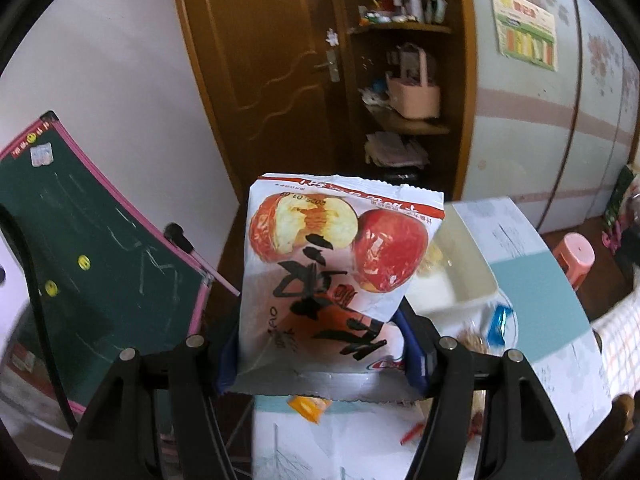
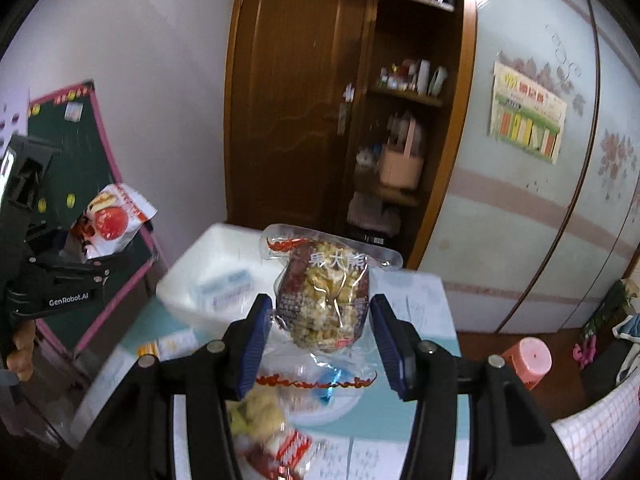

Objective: Organize snacks
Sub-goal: 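Lift both bags over the white tray and release them inside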

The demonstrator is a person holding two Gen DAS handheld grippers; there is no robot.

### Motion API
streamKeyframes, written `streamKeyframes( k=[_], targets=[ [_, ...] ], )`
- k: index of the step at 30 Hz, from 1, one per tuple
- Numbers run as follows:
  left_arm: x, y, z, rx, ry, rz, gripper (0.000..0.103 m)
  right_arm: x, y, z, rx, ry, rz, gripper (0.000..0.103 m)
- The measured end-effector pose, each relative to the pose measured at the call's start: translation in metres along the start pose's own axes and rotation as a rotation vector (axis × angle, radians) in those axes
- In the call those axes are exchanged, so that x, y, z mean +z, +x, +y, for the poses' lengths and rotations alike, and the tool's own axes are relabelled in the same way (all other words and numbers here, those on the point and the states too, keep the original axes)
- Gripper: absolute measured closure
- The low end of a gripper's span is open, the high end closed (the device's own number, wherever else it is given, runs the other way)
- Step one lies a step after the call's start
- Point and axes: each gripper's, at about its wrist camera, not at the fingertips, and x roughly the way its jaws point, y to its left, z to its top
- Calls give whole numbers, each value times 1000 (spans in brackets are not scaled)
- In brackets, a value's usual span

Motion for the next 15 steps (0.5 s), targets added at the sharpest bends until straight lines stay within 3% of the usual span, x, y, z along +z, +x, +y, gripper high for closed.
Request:
streamKeyframes(
  k=[4, 8, 12, 15],
  targets=[
    [38, 3, 14, 17, -10, -16, 38, 43, 9, -5, 7, 20, -54, 52],
    [68, 20, 16, 48, -7, -25, 38, 78, 31, -1, 38, 53, -50, 52],
    [86, 54, 10, 42, -4, 9, 38, 97, 73, 5, 85, 106, 28, 52],
    [90, 87, 0, 34, 20, 42, 38, 95, 116, 10, 122, 133, 139, 51]
  ],
)
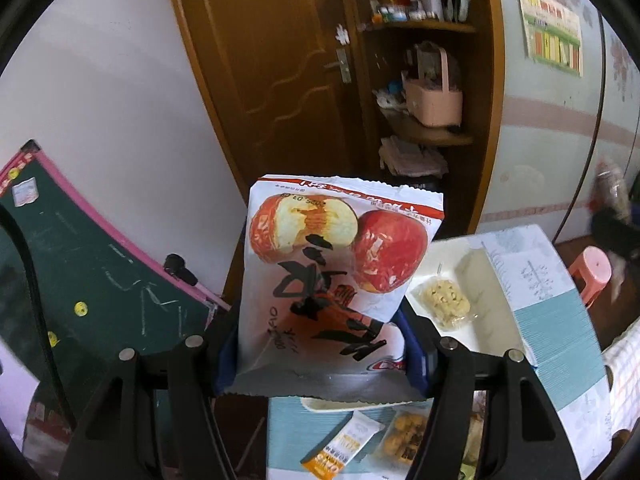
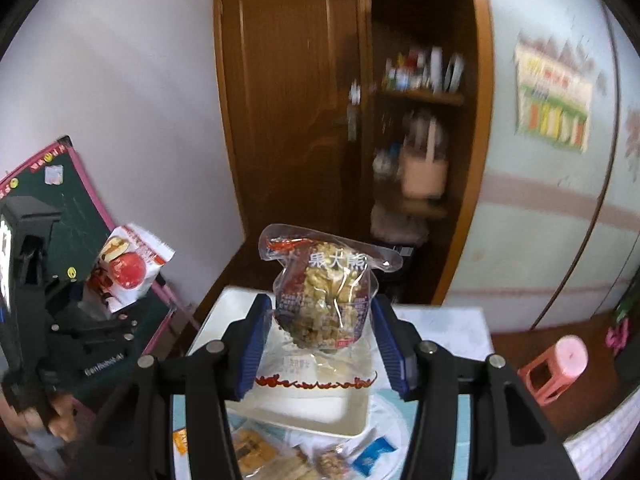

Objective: Organize snacks
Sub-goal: 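Lift both bags over the white tray and release them inside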

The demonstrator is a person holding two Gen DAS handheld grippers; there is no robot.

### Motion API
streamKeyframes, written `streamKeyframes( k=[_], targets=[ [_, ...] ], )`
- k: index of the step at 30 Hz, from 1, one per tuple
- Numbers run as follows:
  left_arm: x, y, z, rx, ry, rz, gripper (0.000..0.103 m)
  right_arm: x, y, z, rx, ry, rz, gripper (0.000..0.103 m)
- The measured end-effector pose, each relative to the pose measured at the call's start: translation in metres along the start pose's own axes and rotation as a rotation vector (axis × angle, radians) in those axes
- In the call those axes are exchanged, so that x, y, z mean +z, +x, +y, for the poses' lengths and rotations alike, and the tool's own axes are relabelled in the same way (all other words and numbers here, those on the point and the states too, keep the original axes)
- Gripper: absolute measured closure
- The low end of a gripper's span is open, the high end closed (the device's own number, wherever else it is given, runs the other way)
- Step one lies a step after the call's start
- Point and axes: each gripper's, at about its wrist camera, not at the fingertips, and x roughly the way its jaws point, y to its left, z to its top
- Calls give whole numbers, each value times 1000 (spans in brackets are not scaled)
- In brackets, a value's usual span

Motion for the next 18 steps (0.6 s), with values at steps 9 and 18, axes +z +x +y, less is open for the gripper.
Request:
streamKeyframes(
  k=[9, 18],
  targets=[
    [-14, 85, -15, -93, 2, 178, 38, -17, 99, -3, 18, 50, 249, 51],
    [-36, 138, -30, -140, 9, 305, 38, -32, 142, -9, 6, 56, 343, 50]
  ],
)
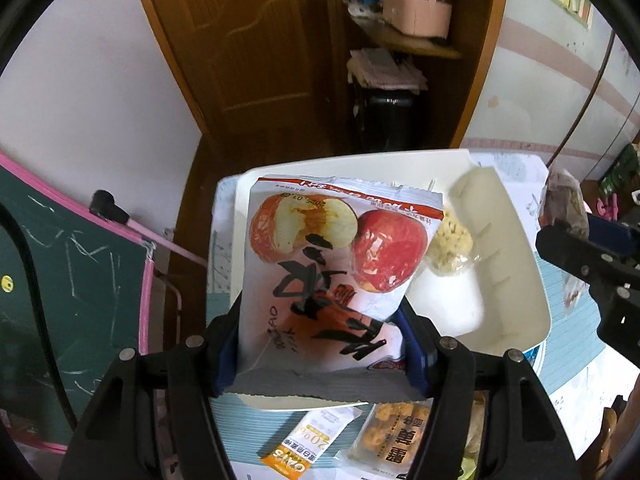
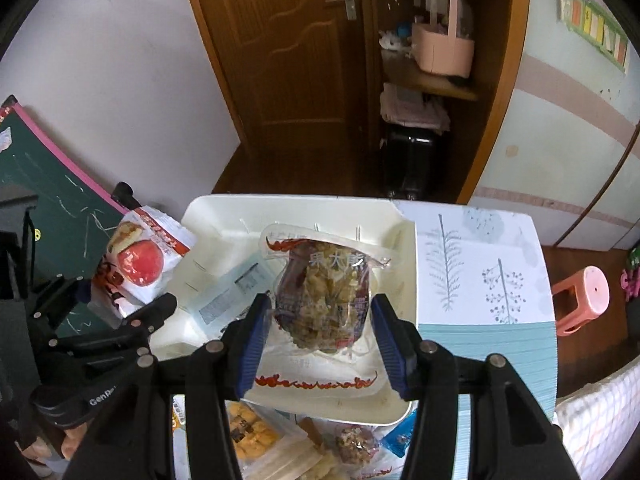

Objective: Organize snacks
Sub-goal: 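Lift both bags over the white tray and release them inside, then move both grippers back to the remaining snacks on the table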

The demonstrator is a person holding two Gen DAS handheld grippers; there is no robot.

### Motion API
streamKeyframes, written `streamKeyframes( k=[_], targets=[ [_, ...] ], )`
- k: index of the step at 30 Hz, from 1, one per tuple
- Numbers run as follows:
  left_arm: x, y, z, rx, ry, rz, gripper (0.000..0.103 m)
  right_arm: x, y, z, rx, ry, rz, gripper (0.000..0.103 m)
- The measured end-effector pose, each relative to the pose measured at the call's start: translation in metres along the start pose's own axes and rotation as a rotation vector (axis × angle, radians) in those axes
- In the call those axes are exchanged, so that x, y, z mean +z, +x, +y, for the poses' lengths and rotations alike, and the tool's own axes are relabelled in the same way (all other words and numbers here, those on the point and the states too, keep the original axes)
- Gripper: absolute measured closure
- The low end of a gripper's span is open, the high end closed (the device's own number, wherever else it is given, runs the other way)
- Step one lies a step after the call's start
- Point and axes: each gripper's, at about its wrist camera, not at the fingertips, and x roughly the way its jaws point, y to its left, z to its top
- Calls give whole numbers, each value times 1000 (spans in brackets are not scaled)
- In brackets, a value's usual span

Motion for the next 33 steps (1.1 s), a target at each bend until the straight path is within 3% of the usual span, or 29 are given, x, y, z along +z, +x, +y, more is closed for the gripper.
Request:
streamKeyframes(
  k=[3, 5, 7, 12, 33],
  targets=[
    [0, 7, -3, -42, 7, 22, 35, 0, 4, 0, -3, -5, 0, 45],
    [3, 13, -4, -54, 2, 47, 14, -2, 6, 0, -3, -6, -1, 43],
    [2, 15, -1, -43, -8, 58, 9, -2, 7, 0, -4, 2, 5, 42],
    [-2, 14, -1, 6, -3, 91, 9, -5, 5, -3, -10, 13, 17, 38],
    [-25, -56, 1, -26, 10, 16, 9, -26, -41, -11, 7, 54, 2, 38]
  ],
)
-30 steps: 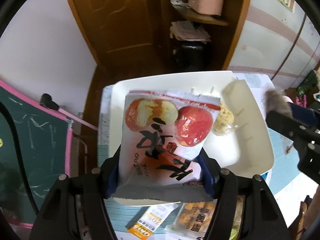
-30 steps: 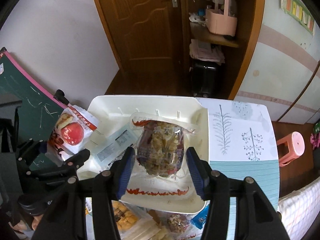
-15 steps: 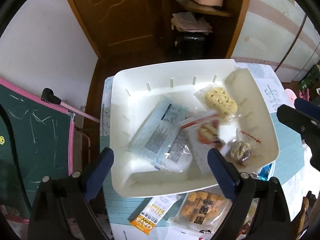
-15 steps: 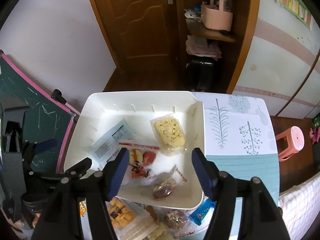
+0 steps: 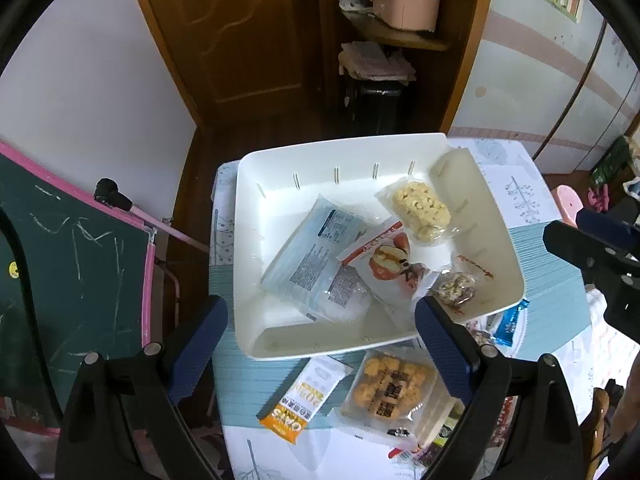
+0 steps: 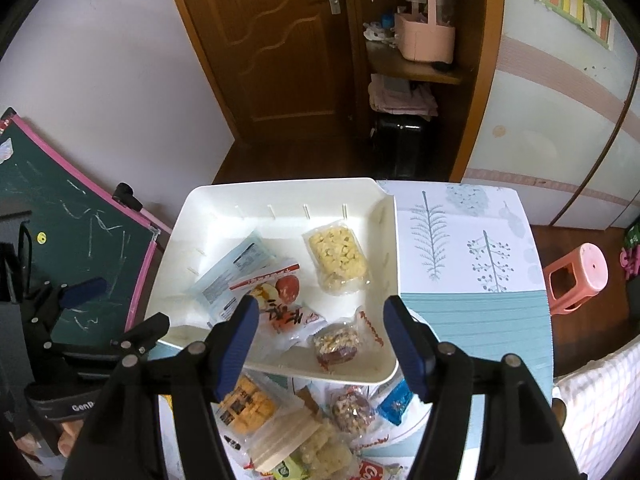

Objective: Organize snacks
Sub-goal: 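Move both grippers back to the remaining snacks on the table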

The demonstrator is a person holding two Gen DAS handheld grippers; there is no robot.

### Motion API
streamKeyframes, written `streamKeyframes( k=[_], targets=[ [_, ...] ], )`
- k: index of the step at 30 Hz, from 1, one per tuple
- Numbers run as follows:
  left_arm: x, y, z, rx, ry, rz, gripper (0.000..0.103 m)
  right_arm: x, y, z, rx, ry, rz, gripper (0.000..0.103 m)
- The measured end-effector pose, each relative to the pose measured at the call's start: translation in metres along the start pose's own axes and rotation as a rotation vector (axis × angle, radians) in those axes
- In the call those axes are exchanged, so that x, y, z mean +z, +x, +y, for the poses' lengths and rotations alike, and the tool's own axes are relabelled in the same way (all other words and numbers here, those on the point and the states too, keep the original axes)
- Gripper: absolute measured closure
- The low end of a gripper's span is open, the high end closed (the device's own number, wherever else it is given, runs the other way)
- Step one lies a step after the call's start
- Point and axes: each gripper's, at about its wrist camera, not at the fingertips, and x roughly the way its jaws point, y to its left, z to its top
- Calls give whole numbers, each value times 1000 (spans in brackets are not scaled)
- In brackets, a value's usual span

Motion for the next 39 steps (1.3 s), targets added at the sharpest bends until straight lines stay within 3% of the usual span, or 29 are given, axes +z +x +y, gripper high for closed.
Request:
streamKeyframes(
  k=[14, 24, 34, 39],
  targets=[
    [-37, -86, -12, -38, 18, -122, 9, -34, -70, 4, -5, -48, -86, 38],
    [-103, -136, -55, -60, 79, -304, 9, -77, -105, -3, -36, -99, -143, 38],
    [-164, -119, -91, -166, 127, -270, 9, -136, -104, -26, -86, -117, -161, 38],
    [-188, -86, -97, -112, 135, -235, 9, -169, -84, -35, -106, -122, -124, 38]
  ],
)
